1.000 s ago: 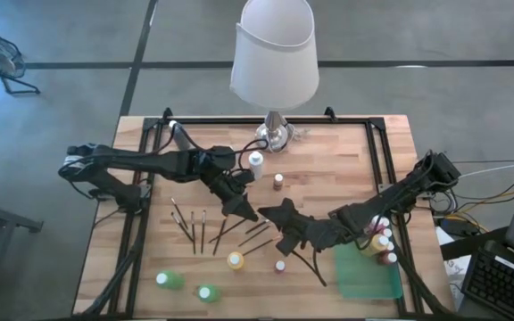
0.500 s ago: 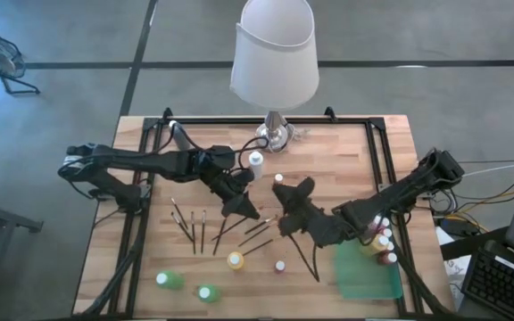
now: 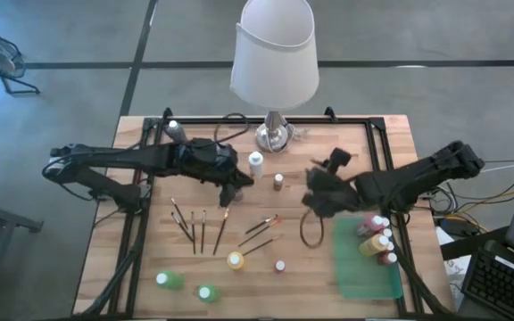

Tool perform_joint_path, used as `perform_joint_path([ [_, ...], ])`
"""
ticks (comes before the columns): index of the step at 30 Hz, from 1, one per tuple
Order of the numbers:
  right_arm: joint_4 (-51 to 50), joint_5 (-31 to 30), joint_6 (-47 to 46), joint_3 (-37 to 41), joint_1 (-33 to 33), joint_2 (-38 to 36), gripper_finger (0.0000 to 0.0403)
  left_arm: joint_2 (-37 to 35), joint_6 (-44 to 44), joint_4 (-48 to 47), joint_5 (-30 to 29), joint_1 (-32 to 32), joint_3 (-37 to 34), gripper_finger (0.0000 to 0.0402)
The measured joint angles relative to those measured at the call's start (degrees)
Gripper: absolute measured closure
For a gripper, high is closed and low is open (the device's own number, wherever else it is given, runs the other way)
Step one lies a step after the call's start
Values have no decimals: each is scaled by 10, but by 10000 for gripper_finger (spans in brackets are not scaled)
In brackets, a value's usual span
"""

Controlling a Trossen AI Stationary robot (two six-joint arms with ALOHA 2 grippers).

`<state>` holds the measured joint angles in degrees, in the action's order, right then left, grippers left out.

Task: Pick & Place Paint Supplies
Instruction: Put the gold paint brush into the yellow cup

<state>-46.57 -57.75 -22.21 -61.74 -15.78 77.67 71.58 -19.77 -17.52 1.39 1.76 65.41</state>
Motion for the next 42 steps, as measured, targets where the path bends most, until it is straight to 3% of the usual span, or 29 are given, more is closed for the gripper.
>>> perform_joint_path([
  [5,43,39,-13,73,58,-24,245,-25,64,-1,-135,0,0,384],
  [8,128,81,10,116,103,-34,243,-34,98,-2,-241,1,0,385],
  [11,235,173,63,153,154,-40,248,-41,110,-2,-337,1,-1,385],
  [15,389,309,116,198,221,-42,261,-46,133,15,-408,1,-7,385],
  [19,451,373,132,223,265,-42,275,-58,165,69,-427,4,-48,385],
  [34,451,364,124,242,288,-42,319,-189,211,375,-434,36,-308,385],
  [42,452,313,124,240,289,-42,337,-228,244,558,-439,47,-433,383],
])
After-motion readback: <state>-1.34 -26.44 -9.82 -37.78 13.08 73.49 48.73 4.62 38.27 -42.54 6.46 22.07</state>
